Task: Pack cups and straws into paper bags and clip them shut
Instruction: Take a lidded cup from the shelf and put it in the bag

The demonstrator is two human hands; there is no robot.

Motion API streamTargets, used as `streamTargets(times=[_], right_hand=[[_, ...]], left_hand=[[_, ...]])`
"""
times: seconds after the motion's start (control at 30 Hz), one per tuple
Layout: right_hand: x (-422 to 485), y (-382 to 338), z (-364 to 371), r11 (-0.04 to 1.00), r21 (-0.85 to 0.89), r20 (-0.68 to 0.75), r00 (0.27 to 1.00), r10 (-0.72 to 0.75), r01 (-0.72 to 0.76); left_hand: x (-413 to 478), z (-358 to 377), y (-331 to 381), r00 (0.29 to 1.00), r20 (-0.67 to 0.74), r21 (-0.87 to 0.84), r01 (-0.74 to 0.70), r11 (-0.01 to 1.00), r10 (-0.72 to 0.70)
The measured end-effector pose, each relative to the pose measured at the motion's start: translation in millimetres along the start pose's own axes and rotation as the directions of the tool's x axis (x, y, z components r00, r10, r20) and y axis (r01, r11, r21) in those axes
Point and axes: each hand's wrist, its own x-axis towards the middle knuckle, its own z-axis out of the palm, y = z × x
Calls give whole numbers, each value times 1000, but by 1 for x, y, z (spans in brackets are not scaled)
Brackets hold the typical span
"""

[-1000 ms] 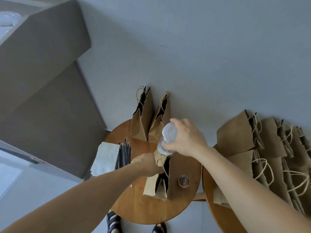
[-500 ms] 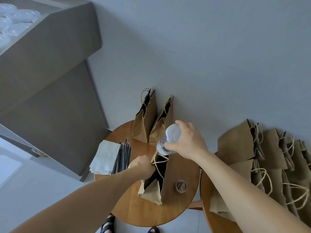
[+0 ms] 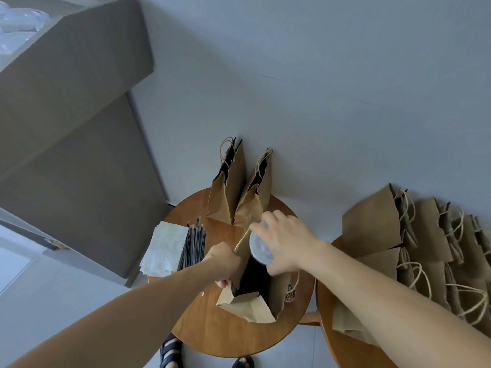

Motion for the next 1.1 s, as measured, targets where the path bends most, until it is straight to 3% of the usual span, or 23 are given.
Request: streamTargets(times=[0.1,0.23,0.37,0.5,0.63,0.8,1.1], right_hand=[[8,-9,17,999,19,18,999,-37,37],[4,-7,42,964,235,80,991,108,-124],[17,-19,59,964,211,213,970,116,-161],[38,-30,83,886,278,380,890,253,-371],[53,-46,124,789,335,432,829,357,-514],[76,-60,169,838,276,399,849,345,-471],[100,-77,220,818,297,389,845,368,-493]], left_hand=[[0,-4,-2,1000,6,4,-16,1000,16],[4,-13,-15,1000,22,-68,-4,998,5],[2,-10,-18,995,97,-78,22,997,-14],[1,-6,-15,993,115,-56,-34,998,40],[8,-10,-21,996,86,-99,-13,995,22],[15,-17,-35,996,93,-74,-10,997,17],[29,-12,-53,996,35,-20,-82,996,83]])
